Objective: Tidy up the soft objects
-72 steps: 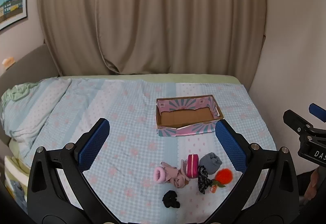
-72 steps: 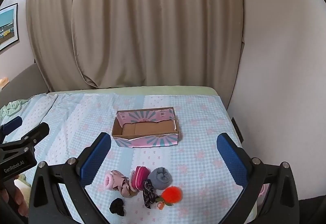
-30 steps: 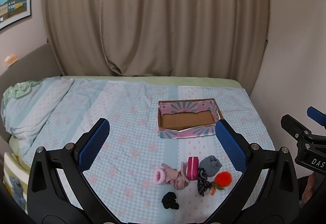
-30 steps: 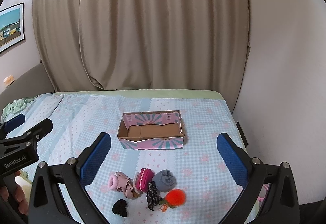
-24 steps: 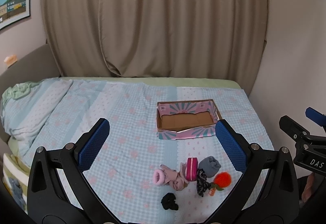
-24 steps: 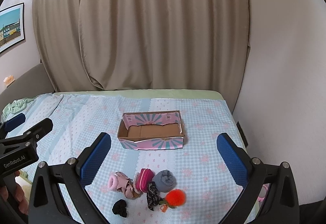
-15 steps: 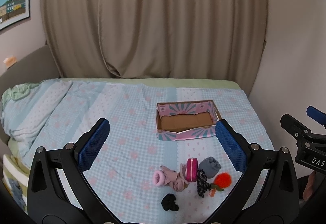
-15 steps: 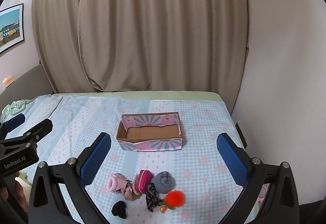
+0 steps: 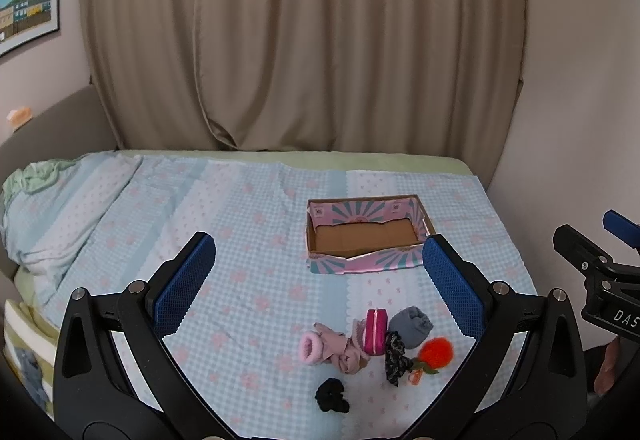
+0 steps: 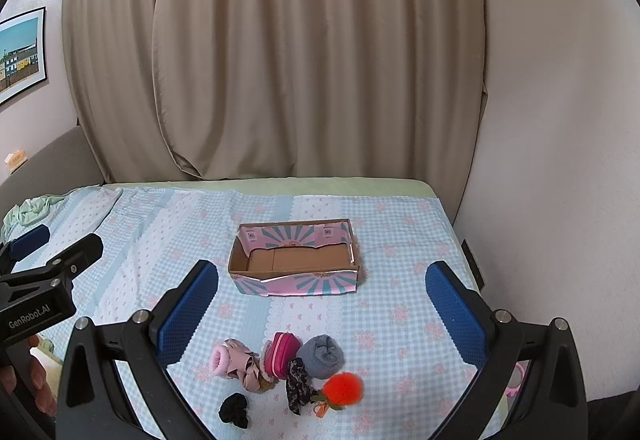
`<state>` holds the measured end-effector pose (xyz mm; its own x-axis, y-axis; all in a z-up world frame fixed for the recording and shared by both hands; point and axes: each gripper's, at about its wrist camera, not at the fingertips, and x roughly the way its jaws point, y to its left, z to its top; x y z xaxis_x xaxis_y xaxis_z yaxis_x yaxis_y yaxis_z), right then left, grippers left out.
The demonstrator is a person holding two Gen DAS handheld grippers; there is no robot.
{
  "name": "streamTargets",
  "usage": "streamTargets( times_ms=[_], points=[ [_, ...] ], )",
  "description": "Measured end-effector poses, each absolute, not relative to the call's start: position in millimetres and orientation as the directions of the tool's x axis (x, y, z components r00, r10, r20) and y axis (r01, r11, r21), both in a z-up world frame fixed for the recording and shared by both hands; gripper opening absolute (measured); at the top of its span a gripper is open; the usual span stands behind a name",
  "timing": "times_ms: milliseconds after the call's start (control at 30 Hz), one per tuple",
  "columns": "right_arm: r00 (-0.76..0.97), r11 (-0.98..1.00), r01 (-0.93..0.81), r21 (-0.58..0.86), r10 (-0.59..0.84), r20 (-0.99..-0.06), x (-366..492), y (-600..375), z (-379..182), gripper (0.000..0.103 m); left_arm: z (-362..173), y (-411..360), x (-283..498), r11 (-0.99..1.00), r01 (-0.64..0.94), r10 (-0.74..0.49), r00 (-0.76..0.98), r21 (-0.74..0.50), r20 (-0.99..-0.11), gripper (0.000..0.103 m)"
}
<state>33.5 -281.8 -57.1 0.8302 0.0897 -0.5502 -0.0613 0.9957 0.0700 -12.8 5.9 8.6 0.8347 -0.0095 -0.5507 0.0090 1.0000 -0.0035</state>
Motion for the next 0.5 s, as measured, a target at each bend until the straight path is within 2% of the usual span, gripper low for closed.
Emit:
streamTargets(
  times_ms=[300,500],
  points=[
    [0.826,0.994,-0.065,0.088,0.103,-0.555,28.9,-286.8,-58.2,0.103,8.1,5.8,-13.1,1.0,0.004,-0.005,0.833,-0.002,-0.554,0.102],
    [0.814,0.994,-0.061,0.092,0.103,-0.572,27.4,-291.9,-61.0,0.103,0.8,18.8,-6.5,0.999,-0.02,0.002,0.799,-0.024,-0.602,0.102]
  ],
)
